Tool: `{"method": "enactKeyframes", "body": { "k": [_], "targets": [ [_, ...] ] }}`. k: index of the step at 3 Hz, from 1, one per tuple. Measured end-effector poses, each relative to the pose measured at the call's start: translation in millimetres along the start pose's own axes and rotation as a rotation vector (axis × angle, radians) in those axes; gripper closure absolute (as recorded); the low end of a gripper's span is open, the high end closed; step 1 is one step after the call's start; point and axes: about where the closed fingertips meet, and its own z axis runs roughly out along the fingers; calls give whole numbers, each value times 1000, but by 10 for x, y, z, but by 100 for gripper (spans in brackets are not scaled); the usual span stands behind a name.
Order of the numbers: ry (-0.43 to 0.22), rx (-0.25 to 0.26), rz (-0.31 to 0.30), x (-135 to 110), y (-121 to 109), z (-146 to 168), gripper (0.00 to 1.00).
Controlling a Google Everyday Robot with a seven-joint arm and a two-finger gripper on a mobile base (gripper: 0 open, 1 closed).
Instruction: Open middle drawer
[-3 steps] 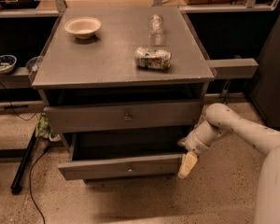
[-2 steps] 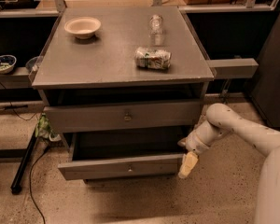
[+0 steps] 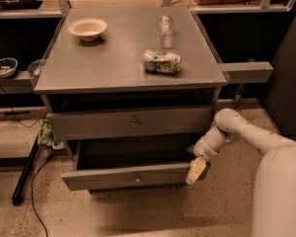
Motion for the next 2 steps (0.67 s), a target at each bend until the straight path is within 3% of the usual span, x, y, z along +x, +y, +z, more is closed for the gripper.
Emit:
{"method": "enactKeyframes", "body": {
  "k": [2],
  "targets": [
    [1,-6,-16,-12,115,14,0]
  ]
}}
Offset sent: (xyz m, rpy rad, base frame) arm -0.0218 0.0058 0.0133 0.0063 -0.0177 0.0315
